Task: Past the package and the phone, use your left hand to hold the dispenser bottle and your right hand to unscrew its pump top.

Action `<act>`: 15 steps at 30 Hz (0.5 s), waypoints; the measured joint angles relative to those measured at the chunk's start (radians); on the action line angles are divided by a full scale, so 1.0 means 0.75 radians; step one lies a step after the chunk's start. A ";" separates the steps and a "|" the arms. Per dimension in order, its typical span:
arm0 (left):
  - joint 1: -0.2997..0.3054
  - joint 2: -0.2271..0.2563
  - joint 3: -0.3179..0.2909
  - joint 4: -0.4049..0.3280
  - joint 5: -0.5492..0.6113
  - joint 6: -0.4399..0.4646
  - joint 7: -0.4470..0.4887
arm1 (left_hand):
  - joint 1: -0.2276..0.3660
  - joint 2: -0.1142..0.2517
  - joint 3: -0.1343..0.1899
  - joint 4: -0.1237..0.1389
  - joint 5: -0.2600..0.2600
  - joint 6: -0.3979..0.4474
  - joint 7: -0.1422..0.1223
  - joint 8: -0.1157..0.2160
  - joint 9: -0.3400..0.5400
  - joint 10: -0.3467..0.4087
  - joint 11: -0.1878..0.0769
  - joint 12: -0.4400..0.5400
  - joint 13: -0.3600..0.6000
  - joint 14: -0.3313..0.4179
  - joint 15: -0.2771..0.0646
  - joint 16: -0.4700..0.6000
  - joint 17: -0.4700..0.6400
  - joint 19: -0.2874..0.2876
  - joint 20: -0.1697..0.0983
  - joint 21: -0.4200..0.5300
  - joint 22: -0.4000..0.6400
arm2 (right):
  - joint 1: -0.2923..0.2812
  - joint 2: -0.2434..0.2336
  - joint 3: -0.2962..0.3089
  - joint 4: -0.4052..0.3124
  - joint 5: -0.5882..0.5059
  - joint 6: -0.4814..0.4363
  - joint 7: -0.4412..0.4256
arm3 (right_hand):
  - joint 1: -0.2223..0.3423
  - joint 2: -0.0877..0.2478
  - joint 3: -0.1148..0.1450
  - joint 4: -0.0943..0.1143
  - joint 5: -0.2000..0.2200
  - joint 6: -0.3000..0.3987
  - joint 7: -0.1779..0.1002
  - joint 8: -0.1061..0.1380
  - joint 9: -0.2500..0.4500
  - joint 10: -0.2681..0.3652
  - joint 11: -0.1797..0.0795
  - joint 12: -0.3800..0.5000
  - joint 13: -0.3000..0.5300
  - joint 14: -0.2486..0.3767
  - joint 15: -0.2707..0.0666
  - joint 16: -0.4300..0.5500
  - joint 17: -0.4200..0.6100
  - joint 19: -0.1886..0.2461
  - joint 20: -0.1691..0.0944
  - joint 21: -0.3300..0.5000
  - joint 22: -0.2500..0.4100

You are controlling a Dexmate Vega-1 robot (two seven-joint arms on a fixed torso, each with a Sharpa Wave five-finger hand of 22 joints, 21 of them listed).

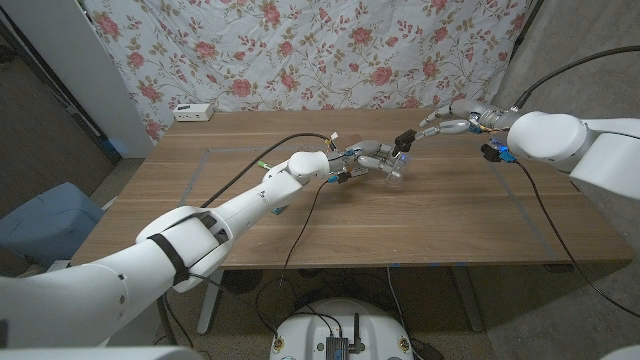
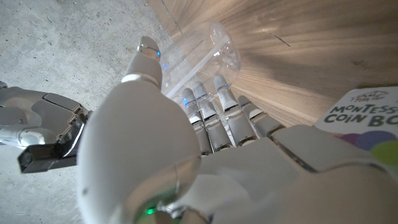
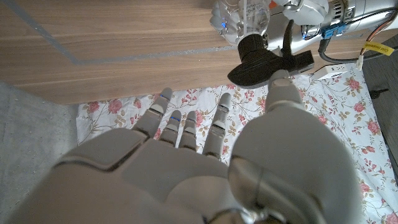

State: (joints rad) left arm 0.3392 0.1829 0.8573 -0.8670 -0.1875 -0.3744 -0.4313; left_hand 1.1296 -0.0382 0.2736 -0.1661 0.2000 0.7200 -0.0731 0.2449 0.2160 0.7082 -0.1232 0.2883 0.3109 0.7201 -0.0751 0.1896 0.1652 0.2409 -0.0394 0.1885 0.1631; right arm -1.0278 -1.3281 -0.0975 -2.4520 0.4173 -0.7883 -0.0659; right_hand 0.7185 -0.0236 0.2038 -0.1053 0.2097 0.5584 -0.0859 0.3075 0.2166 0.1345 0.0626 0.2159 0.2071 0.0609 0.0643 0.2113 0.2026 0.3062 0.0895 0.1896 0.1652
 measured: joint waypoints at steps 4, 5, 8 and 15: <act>-0.020 -0.023 0.002 0.055 -0.001 -0.024 -0.010 | 0.000 0.000 0.000 0.000 0.000 0.000 0.000 0.000 0.000 0.000 0.000 0.000 0.000 0.000 0.000 0.000 0.000 0.000 0.000 0.000 0.000 | 0.006 0.003 -0.012 -0.002 0.006 -0.003 -0.017 | -0.034 0.016 -0.007 0.017 0.000 0.021 0.007 0.005 0.000 0.017 0.002 0.000 0.000 0.005 -0.005 0.000 0.000 0.006 -0.006 0.000 0.000; -0.026 -0.030 0.003 0.074 -0.001 -0.033 -0.013 | 0.000 0.000 0.000 0.000 0.000 0.000 0.000 0.000 0.000 0.000 0.000 -0.001 0.000 0.000 0.000 -0.001 0.000 0.000 0.000 0.000 0.000 | 0.007 0.005 -0.015 -0.002 0.008 -0.003 -0.021 | -0.039 0.019 -0.009 0.020 0.000 0.031 0.007 0.010 0.000 0.017 0.002 0.000 0.000 0.007 -0.007 0.000 0.000 0.006 -0.006 0.000 0.000; -0.038 -0.044 0.004 0.108 -0.001 -0.049 -0.020 | 0.000 0.000 0.004 -0.004 0.000 0.000 0.000 0.000 0.006 0.000 0.000 -0.001 0.002 0.001 0.002 -0.001 -0.001 0.000 0.000 0.000 0.000 | 0.008 0.010 -0.021 -0.005 0.011 -0.005 -0.032 | -0.060 0.021 -0.014 0.025 0.000 0.049 0.012 0.010 0.000 0.024 0.009 0.000 0.000 0.007 -0.007 0.000 0.000 0.006 -0.007 0.000 0.000; -0.079 -0.093 0.007 0.226 -0.003 -0.088 -0.038 | 0.000 0.000 0.006 -0.006 0.005 0.000 0.000 0.000 0.007 0.012 0.002 -0.009 0.004 0.004 0.005 -0.001 0.001 0.000 0.000 -0.005 0.000 | 0.024 0.021 -0.048 -0.017 0.014 -0.026 -0.062 | -0.103 0.018 -0.027 0.048 0.000 0.085 0.010 0.020 0.000 0.048 0.000 0.010 0.000 0.029 -0.019 0.010 0.006 0.017 -0.017 0.000 0.000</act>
State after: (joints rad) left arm 0.2800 0.1130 0.8627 -0.6976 -0.1899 -0.4405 -0.4598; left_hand 1.1296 -0.0382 0.2779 -0.1704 0.2037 0.7201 -0.0731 0.2446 0.2211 0.7176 -0.1213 0.2819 0.3136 0.7233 -0.0717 0.1886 0.1657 0.2409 -0.0394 0.1846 0.1631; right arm -1.0098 -1.3122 -0.1332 -2.4646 0.4276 -0.8077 -0.1124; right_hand 0.6414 -0.0101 0.1834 -0.0690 0.2097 0.6219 -0.0784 0.3226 0.2164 0.1705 0.0629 0.2236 0.2070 0.0826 0.0503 0.2189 0.2073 0.3188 0.0769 0.1896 0.1652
